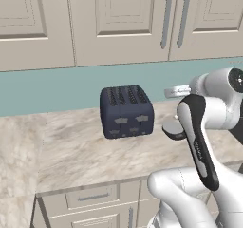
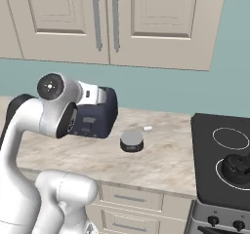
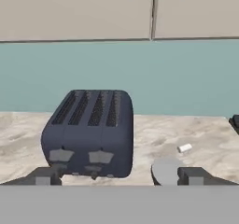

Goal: Pick the pan from the cabinet and place it on the stove. Then turn on the stove burner for the pan.

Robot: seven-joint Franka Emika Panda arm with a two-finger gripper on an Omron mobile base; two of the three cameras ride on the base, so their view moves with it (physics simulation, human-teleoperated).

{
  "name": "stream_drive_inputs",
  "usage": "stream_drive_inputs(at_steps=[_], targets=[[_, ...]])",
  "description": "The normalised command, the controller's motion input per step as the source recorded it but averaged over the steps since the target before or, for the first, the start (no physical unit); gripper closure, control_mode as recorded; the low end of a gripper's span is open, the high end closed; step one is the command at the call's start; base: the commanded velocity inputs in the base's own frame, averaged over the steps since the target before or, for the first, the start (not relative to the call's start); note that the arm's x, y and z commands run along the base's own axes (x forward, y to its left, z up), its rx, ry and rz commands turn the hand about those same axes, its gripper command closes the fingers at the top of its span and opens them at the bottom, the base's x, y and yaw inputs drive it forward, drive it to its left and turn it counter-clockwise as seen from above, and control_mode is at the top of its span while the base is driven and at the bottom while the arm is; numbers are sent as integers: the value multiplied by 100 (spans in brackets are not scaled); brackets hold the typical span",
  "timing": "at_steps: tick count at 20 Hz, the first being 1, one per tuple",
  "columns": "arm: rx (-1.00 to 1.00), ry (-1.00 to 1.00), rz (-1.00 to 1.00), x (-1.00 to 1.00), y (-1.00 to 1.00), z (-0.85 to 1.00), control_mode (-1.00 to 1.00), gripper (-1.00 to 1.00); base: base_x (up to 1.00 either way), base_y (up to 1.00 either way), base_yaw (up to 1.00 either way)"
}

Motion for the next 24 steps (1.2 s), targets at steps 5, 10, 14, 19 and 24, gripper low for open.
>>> stream_drive_inputs(at_steps=[5,10,14,19,24], targets=[[0,-28,0,0,-6,47,-100,-100,0,0,0],[-3,-26,0,0,-11,44,-100,-100,0,0,0],[-6,-28,0,1,-11,40,-100,-100,0,0,0],[-5,-28,0,8,-14,44,-100,-100,0,0,0],[-1,-26,0,16,-13,39,-100,-100,0,0,0]])
